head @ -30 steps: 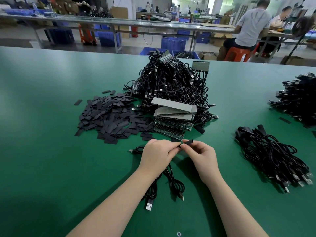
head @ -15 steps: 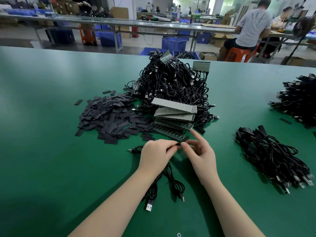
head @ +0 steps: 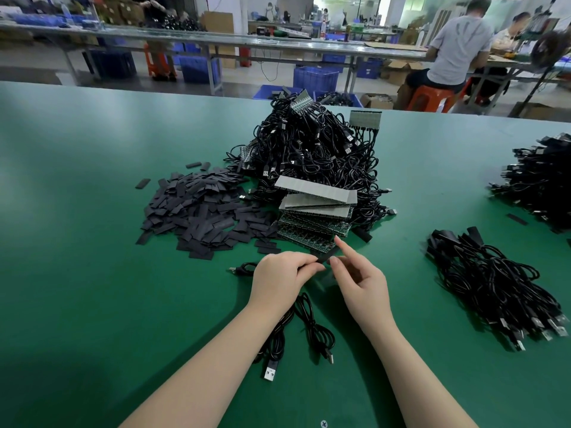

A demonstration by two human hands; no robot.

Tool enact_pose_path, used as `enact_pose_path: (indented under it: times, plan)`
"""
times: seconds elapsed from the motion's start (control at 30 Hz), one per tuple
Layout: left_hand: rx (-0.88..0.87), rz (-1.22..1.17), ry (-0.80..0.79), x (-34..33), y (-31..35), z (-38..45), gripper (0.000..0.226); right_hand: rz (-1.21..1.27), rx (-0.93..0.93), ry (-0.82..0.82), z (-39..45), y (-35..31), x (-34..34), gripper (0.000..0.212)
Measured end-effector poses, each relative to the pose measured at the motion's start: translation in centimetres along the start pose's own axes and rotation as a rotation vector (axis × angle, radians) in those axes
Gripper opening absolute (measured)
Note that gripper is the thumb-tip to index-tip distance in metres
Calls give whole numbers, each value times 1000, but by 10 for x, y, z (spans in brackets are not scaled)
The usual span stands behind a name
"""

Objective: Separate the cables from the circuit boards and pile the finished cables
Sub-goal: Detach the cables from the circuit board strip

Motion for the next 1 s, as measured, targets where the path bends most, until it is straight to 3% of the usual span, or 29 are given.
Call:
enact_pose_path:
  times: [0.17,0.63,1.0]
  plan:
    - [3,-11,28,0,1,-1,25,24,-21,-8,0,-1,3,41]
    - [-30,8,15,1,0,-1,24,-54,9,-51,-2,-2,-1,51]
    - [4,-32,26,-1,0,1,23,-44,25,25,-2,1,0,56]
Point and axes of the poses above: each hand's wrist, its own z-axis towards the middle knuckle, its own x-axis out of the back of the hand, y = z × x, the point moved 1 cm from there along z, towards the middle knuckle, and after that the axes turned 10 degrees about -z, right-handed, at the moved point
